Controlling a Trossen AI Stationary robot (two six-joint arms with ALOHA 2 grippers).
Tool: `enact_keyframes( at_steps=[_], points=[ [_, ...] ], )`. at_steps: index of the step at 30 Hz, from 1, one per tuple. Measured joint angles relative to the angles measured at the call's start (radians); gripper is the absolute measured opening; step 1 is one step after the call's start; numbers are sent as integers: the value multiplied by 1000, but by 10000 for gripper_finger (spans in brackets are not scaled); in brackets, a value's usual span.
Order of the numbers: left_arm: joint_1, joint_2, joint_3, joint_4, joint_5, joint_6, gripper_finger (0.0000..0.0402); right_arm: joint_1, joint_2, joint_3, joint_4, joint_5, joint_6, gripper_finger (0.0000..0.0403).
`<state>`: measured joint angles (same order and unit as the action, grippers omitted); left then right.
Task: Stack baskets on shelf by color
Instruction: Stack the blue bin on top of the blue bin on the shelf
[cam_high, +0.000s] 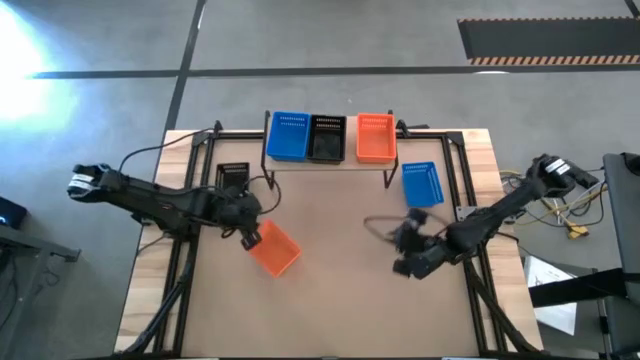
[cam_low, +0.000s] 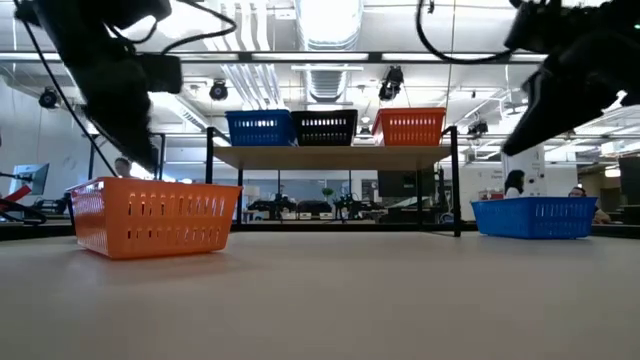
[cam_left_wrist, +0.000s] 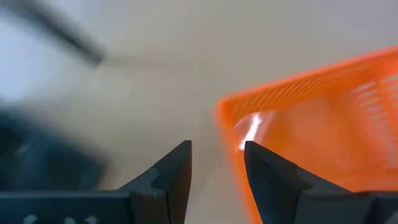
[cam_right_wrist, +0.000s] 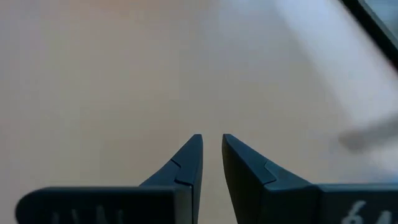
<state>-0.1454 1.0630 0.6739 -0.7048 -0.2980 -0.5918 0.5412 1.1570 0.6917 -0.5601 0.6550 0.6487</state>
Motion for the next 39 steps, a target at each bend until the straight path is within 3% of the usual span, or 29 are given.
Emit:
enact_keyframes(
  at_steps=[3, 6, 12, 19, 23, 32, 39],
  points=[
    [-7, 26, -73, 262, 3, 84, 132, -38, -83, 28, -256, 0, 150, 57],
    [-13, 65, -126, 530, 6, 192, 132, -96, -146, 34, -407, -53, 195, 69],
    [-15, 168, -164, 891, 5, 380, 132, -248, -187, 24, -471, -137, 88, 120],
    [-14, 260, -164, 1033, 6, 449, 132, -433, -98, 19, -474, -219, -165, 178],
    [-15, 277, -164, 1038, 6, 448, 132, -502, -30, 19, -471, -239, -195, 186],
    [-52, 275, -164, 1088, 6, 469, 132, -529, 167, 19, -460, -254, -204, 144],
    [-84, 275, -164, 1115, 6, 476, 132, -512, 260, 37, -432, -323, -242, 27]
  ],
)
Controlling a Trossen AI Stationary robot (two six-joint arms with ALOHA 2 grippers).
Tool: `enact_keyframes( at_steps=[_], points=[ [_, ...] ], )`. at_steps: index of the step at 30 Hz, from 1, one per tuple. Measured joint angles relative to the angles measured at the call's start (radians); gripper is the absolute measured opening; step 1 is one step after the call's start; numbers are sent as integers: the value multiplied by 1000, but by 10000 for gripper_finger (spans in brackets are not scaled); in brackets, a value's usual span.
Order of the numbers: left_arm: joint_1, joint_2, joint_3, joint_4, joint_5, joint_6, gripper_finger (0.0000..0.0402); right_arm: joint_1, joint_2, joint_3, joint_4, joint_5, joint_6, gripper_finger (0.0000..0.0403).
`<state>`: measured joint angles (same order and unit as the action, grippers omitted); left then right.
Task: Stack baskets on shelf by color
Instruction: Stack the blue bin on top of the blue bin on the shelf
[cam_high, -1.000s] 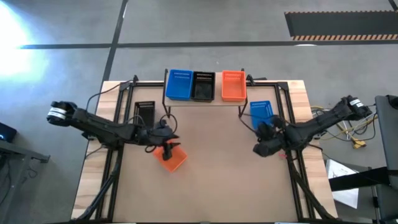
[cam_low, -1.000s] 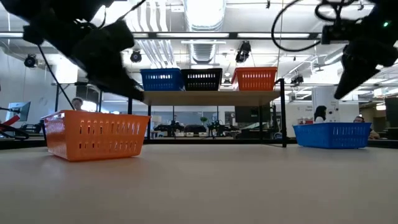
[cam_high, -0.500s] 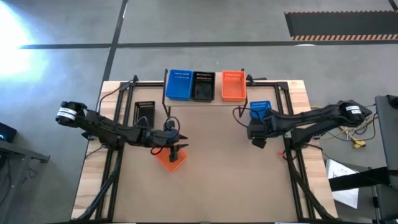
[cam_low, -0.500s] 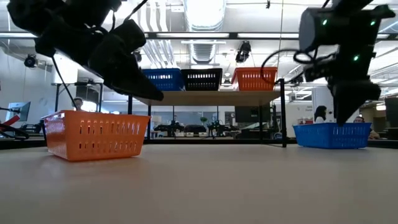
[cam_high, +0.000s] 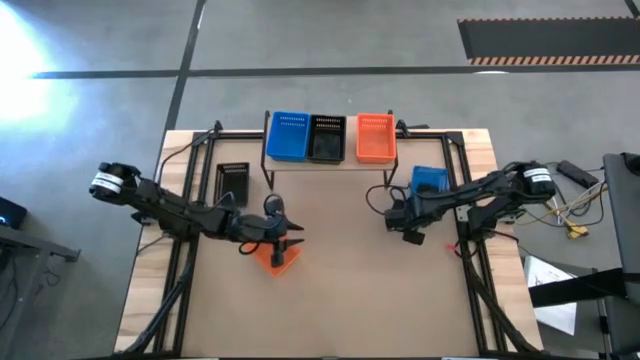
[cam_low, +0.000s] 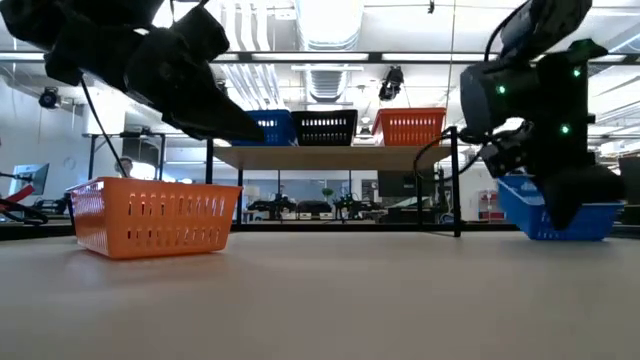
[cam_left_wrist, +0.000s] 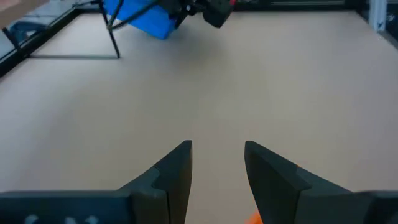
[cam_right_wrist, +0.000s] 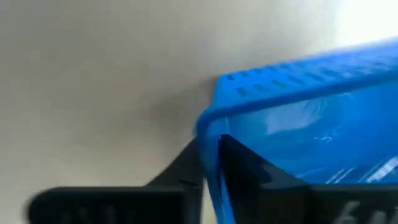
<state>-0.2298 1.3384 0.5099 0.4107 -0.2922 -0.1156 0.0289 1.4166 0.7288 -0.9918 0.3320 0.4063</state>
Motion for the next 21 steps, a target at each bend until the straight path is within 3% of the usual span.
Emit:
enact_keyframes(
  at_steps=[5, 10, 16, 19, 21],
  points=[
    [-21, 0, 3, 1, 1, 4, 132, 105, -4, 95, 13, -120, 50, 11],
    [-24, 0, 25, 0, 1, 118, 132, 287, -17, 220, 76, -164, 42, 9],
    [-24, 0, 71, -1, 30, 548, 132, 497, 0, 314, 257, -158, -308, 9],
    [-20, 0, 121, -3, 55, 687, 133, 544, 23, 349, 280, -152, -426, 9],
    [-12, 0, 174, -32, 129, 739, 138, 552, 48, 374, 280, -146, -453, 9]
  ],
)
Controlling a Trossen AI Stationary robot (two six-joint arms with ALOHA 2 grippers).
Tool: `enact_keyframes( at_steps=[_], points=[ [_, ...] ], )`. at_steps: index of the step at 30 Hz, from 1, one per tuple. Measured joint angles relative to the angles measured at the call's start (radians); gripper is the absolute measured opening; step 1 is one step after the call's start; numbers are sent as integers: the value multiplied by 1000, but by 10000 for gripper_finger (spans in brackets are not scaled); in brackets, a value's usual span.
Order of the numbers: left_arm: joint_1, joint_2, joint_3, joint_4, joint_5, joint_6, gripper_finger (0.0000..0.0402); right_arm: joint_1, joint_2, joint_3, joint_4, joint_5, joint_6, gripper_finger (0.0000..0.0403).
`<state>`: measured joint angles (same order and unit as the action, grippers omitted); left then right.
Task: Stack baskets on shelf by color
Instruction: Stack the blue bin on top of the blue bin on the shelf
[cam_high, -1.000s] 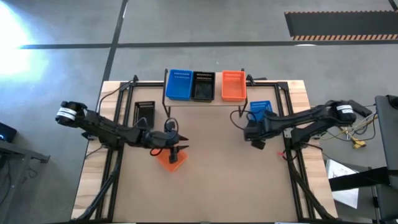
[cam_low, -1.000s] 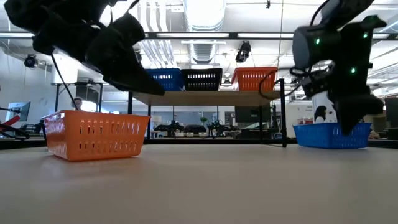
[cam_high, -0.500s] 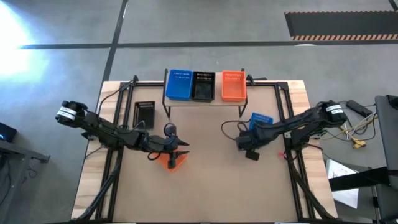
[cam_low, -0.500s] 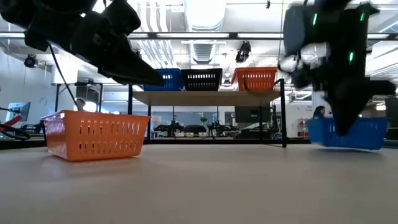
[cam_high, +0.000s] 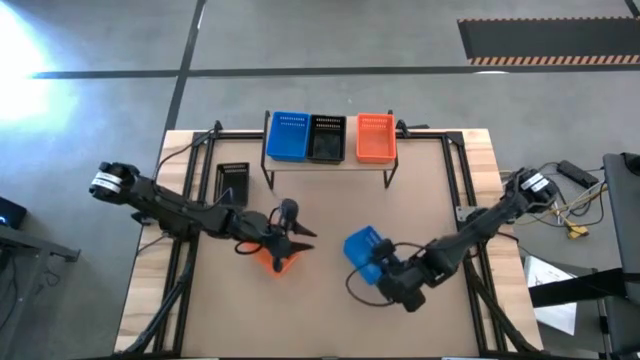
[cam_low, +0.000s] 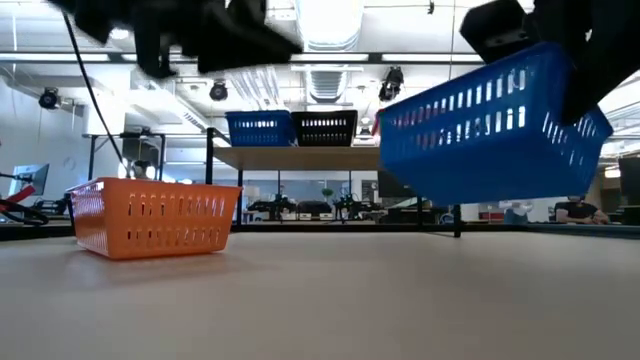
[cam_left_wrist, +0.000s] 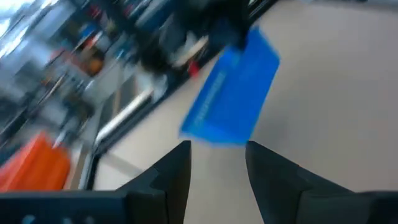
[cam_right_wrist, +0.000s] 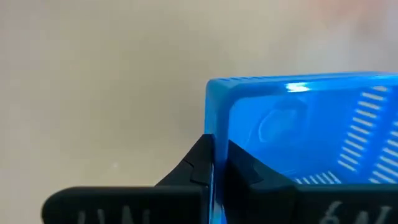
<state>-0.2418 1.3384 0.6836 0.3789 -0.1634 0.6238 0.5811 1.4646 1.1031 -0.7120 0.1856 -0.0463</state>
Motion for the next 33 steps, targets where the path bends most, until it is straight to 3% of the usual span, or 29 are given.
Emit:
enact_keyframes(
  at_steps=[3, 5, 15, 20, 25, 33],
  points=[
    [18, 10, 112, -135, 155, 37, 151, 0, 49, 45, 0, 0, -42, 9],
    [28, 53, 200, -224, 203, 68, 163, 0, 83, 78, -3, 1, -98, 9],
    [39, 350, 478, -571, 226, 230, 238, 7, 189, 210, -44, 52, -211, 9],
    [39, 401, 503, -565, 228, 264, 240, 23, 172, 219, -37, 68, -215, 9],
    [39, 410, 502, -552, 229, 284, 197, 23, 161, 217, -44, 77, -216, 9],
    [38, 410, 501, -549, 291, 283, 42, 21, 174, 216, -42, 83, -261, 9]
  ],
)
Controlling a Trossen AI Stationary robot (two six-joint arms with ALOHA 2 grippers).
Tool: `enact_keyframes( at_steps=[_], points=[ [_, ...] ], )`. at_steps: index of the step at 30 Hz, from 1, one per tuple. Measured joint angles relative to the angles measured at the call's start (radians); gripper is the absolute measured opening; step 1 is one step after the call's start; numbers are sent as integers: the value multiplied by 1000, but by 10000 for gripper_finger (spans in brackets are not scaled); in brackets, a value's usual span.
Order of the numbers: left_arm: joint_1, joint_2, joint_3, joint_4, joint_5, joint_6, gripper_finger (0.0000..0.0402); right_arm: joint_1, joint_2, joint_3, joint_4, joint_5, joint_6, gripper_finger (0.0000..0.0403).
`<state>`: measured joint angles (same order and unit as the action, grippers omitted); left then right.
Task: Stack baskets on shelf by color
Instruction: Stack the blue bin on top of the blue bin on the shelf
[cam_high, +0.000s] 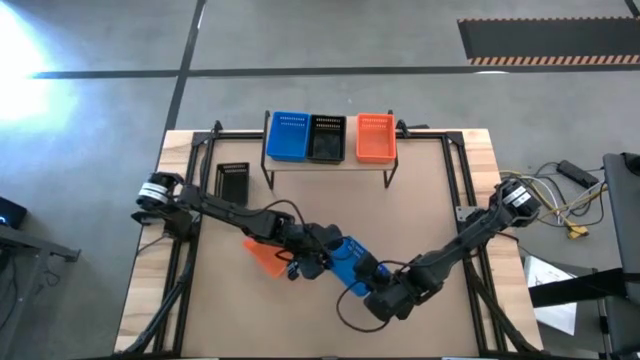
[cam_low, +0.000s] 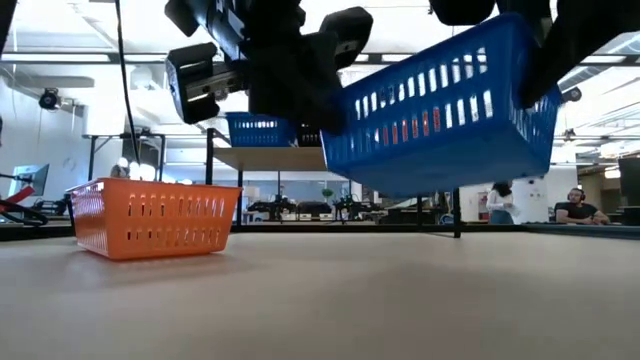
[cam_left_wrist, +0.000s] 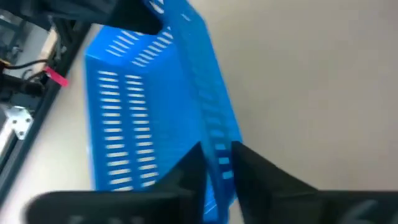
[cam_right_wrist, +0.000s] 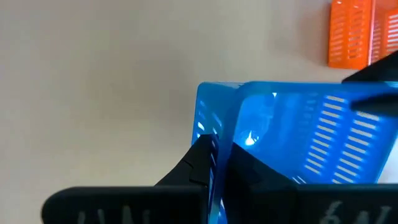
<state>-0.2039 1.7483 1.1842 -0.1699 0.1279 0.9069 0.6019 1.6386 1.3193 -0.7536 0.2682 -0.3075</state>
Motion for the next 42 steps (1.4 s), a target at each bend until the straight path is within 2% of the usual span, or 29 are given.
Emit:
enact_keyframes(
  at_steps=[3, 9, 13, 19, 21, 25, 31, 34, 39, 42],
  points=[
    [0, 4, -1, -11, 1, -7, 9, -10, 0, 0, 13, 1, -1, 9],
    [2, 4, -7, -32, 14, -10, 2, -36, 0, 0, 48, 8, -2, 18],
    [2, 4, -4, -76, 15, -19, 0, -55, -1, 0, 95, 18, -26, 60],
    [-13, 4, -4, -107, 18, -80, 1, -56, -6, 5, 196, 40, -190, 143],
    [-29, 4, 3, -130, -19, -115, 1, -56, -6, 19, 194, 62, -184, 157],
    [-56, -12, 18, -217, -172, -229, 1, -38, -25, 29, 104, 176, -34, 160],
    [-60, -79, 17, -303, -246, -373, 1, 23, -67, -26, 1, 285, 211, 128],
    [-60, -122, 31, -362, -339, -469, 1, 53, -70, -79, -7, 337, 358, 108],
    [-44, -218, 144, -615, -555, -722, 0, 122, -75, -208, -10, 472, 643, 75],
    [-15, -264, 240, -751, -614, -871, 0, 161, -76, -279, 10, 597, 772, 57]
  ],
)
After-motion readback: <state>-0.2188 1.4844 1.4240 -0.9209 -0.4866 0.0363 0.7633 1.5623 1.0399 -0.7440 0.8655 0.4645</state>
